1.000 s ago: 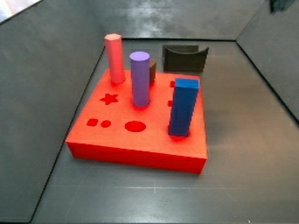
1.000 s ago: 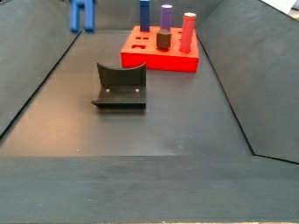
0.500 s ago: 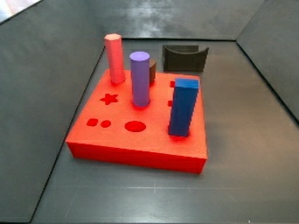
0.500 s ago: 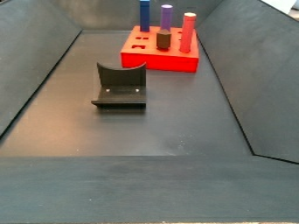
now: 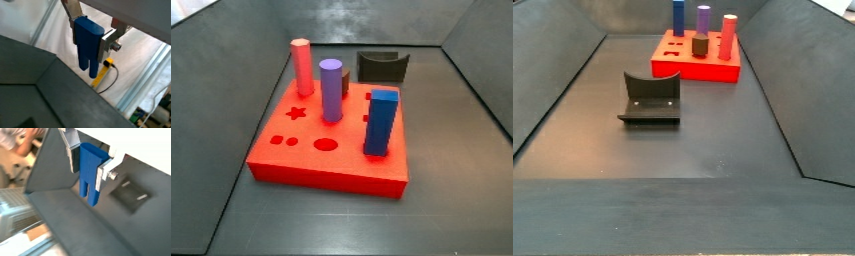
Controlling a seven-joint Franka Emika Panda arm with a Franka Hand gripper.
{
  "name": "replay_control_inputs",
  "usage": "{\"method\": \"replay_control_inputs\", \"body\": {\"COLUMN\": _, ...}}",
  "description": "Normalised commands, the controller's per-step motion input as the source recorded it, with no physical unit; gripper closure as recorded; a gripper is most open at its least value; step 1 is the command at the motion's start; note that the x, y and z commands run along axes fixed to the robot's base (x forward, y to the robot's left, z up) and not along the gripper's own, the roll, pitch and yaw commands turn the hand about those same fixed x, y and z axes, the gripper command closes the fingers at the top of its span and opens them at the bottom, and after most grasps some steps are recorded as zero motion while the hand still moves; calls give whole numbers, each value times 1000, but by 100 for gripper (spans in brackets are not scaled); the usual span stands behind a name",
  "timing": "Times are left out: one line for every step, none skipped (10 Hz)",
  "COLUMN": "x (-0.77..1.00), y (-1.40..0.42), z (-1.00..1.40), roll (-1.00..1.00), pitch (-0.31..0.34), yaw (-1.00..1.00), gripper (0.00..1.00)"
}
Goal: Pick up the square-circle object. Move up. Place the square-circle object on the fixture. Regrasp the square-circle object. Move to above the board. Insert the square-circle object.
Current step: Move to above the board.
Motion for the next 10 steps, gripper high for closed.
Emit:
{"method": "replay_control_inputs", "body": {"x": -901, "y": -1000, "z": 44, "roll": -1000, "pitch": -82, "yaw": -95, "gripper": 100}}
{"method": "replay_control_inputs", "body": {"x": -914, "y": -1000, "z": 37, "roll": -1000, "pitch": -91, "yaw": -94, "gripper": 100}}
{"method": "replay_control_inputs", "body": {"x": -926, "y": -1000, "z": 41, "roll": -1000, "pitch": -104, "yaw": -94, "gripper": 100}}
{"method": "replay_control_inputs", "body": {"x": -946, "y": -1000, "z": 34, "roll": -1000, "pitch": -107, "yaw": -94, "gripper": 100}}
{"method": "replay_control_inputs", "body": {"x": -973, "y": -1000, "z": 33, "roll": -1000, "pitch": -112, "yaw": -94, "gripper": 100}}
{"method": "replay_control_inputs", "body": {"x": -991, "y": -1000, "z": 27, "roll": -1000, "pitch": -113, "yaw": -93, "gripper": 100}}
{"method": "replay_control_inputs", "body": {"x": -1000, "y": -974, "z": 34, "roll": -1000, "pitch": -120, "yaw": -98, "gripper": 100}}
{"method": "replay_control_inputs", "body": {"x": -889, "y": -816, "z": 19, "roll": -1000, "pitch": -128, "yaw": -99, "gripper": 100}}
{"method": "replay_control_inputs", "body": {"x": -533, "y": -438, "z": 9, "roll": -1000, "pitch": -127, "yaw": -99, "gripper": 100}}
{"method": "replay_control_inputs", "body": {"x": -323, "y": -239, "z": 3, "roll": -1000, "pitch": -112, "yaw": -101, "gripper": 100}}
